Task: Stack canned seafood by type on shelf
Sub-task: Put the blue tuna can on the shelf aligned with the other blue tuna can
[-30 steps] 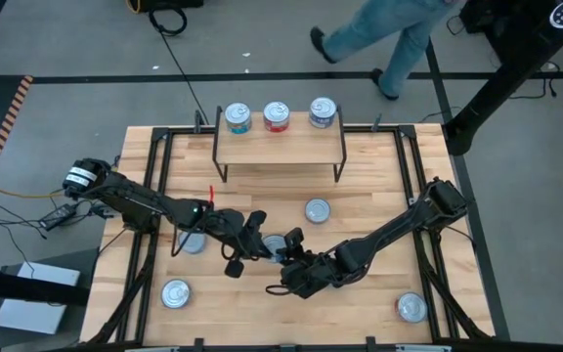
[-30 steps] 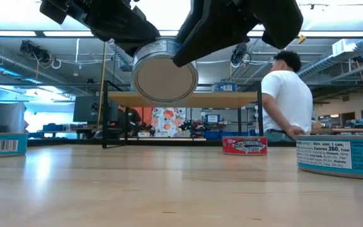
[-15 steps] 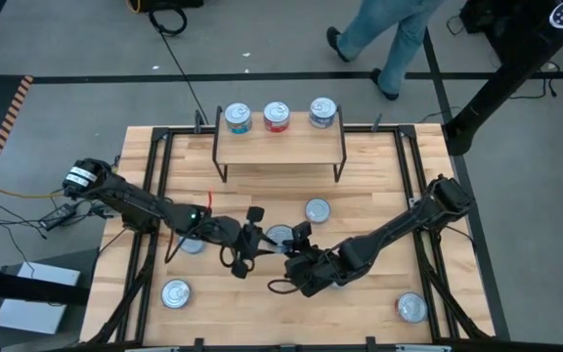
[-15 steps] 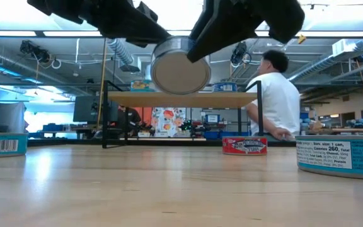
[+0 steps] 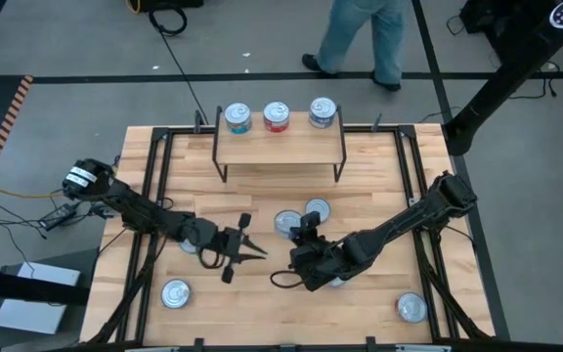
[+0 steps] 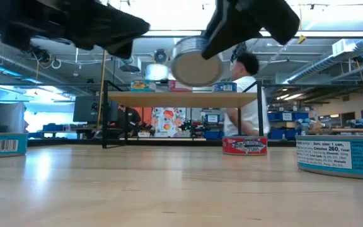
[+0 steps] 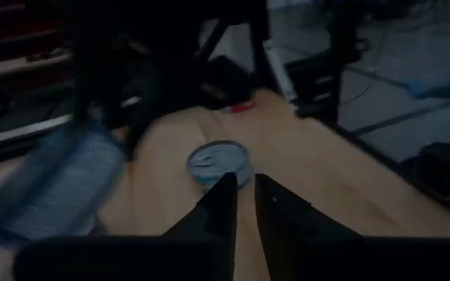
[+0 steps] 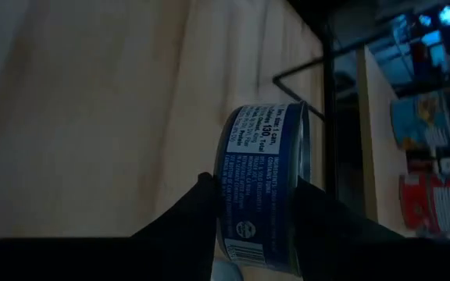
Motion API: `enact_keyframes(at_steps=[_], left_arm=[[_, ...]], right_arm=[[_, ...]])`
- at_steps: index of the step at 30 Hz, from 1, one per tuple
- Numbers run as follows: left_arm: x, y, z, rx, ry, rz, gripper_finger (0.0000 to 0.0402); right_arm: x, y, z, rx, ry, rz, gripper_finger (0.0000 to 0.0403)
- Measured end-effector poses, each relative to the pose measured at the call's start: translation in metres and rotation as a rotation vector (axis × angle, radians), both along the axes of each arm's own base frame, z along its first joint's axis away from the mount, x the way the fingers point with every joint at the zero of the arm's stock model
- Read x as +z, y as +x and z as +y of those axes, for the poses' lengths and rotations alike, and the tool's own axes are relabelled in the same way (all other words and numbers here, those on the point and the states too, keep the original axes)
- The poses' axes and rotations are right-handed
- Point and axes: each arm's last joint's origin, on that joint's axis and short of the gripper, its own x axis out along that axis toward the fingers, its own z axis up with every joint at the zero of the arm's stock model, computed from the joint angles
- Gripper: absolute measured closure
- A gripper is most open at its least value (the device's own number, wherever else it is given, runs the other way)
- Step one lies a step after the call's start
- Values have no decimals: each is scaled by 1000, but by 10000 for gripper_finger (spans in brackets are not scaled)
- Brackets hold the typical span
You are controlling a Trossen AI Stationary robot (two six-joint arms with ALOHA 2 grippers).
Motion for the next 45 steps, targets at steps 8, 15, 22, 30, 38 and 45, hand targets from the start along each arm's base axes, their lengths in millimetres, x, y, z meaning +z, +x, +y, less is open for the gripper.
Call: enact_keyframes(at_steps=[8, 15, 22, 30, 38, 45], left_arm=[[-12, -20, 7, 19, -44, -45, 356], [-14, -24, 9, 33, -46, -67, 356], [-14, -24, 9, 33, -44, -64, 356], [-14, -24, 9, 34, -49, -61, 356], [-14, -24, 9, 36, -71, -54, 356], [-15, -24, 9, 36, -69, -51, 356]], right_arm=[[25, -12, -16, -48, 12, -35, 268], [38, -15, -31, -85, -8, -56, 267], [39, -11, -43, -94, -52, -29, 266], [40, -10, -57, -122, -180, 12, 266], [37, -12, -94, -232, -258, 127, 264], [36, -10, -129, -326, -247, 160, 264]])
